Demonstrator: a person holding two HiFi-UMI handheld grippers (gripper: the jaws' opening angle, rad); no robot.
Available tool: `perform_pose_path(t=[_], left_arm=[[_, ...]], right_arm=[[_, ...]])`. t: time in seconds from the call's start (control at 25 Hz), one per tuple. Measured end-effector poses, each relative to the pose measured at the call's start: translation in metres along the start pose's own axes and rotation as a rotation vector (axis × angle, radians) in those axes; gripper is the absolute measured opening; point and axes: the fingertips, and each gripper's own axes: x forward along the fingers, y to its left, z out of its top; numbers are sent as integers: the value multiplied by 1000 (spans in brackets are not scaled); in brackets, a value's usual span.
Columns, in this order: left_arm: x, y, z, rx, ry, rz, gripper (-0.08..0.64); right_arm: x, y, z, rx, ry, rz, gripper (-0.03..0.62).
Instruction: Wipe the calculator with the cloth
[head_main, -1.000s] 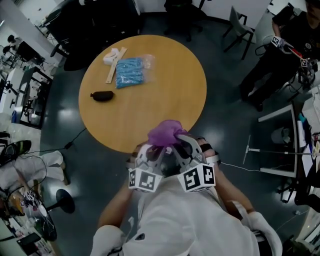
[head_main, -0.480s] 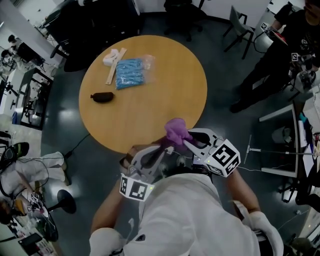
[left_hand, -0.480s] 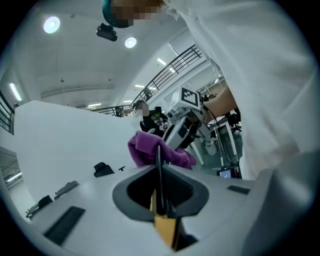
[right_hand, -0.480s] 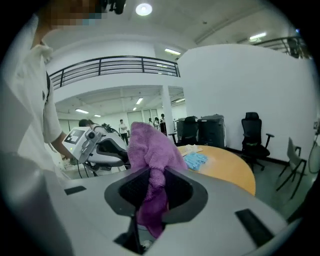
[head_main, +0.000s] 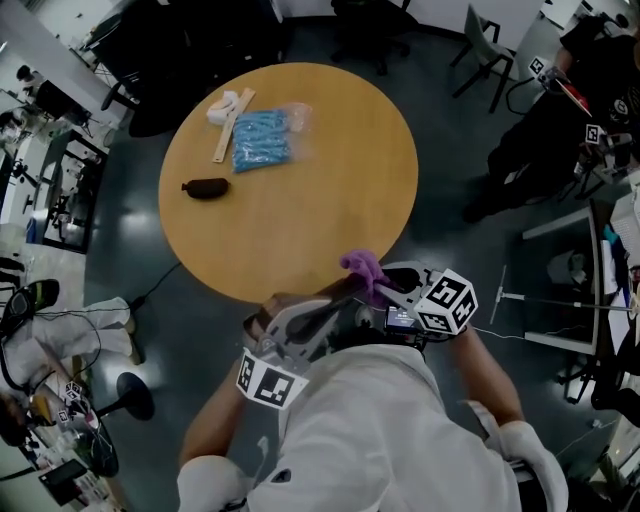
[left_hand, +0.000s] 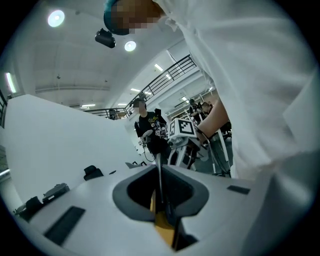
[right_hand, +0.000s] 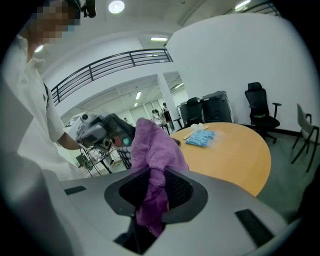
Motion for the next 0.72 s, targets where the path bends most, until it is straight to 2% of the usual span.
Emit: perform_pose_path(t=[0.28, 0.36, 0.44, 0.52, 0.56, 0.64, 0.72], left_arm=[[0, -8, 3, 2, -9, -39, 43], [0, -10, 2, -1, -13, -51, 43], [-1, -12, 2, -2, -23, -69, 43], [-1, -15, 2, 25, -35, -98, 43], [-1, -18, 2, 54, -40, -118, 43], [-2, -24, 3, 126, -47, -164, 43], [-2, -30, 6, 195, -59, -213, 43]], right_arm=[[26, -4, -53, 43, 122, 55, 86], [28, -11, -64, 49, 155, 52, 86], [16, -25, -57, 24, 151, 24, 86], [-12, -32, -21, -59, 104, 17, 86], [-30, -26, 7, -127, 75, 43, 86], [-62, 8, 66, -309, 37, 148, 86], [-81, 49, 110, -477, 44, 259, 86]])
